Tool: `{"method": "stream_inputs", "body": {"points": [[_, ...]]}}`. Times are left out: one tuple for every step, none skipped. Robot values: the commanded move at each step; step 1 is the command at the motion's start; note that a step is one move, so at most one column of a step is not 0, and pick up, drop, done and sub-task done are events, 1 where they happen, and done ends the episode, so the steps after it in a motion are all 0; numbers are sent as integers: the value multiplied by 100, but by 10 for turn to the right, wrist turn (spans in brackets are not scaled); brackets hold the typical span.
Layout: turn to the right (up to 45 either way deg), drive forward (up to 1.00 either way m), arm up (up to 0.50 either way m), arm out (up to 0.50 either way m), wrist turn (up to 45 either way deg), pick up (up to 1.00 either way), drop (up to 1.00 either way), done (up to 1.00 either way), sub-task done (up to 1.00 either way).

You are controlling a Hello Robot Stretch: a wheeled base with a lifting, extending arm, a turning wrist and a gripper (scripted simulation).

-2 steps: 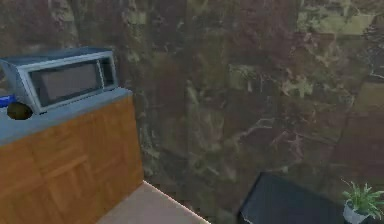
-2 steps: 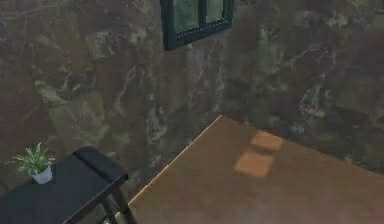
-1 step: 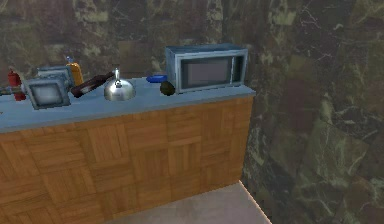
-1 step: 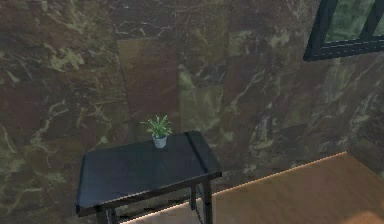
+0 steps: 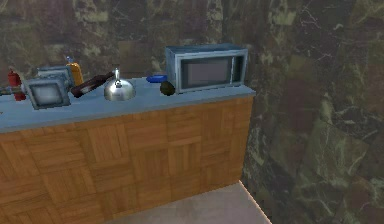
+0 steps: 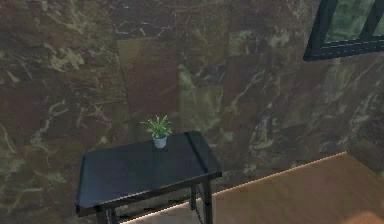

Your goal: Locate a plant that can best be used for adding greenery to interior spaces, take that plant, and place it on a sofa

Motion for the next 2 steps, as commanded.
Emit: {"method": "stream_inputs", "body": {"points": [[0,0,34,0,0,0,0,0,0],[0,0,0,48,0,0,0,0,0]]}}
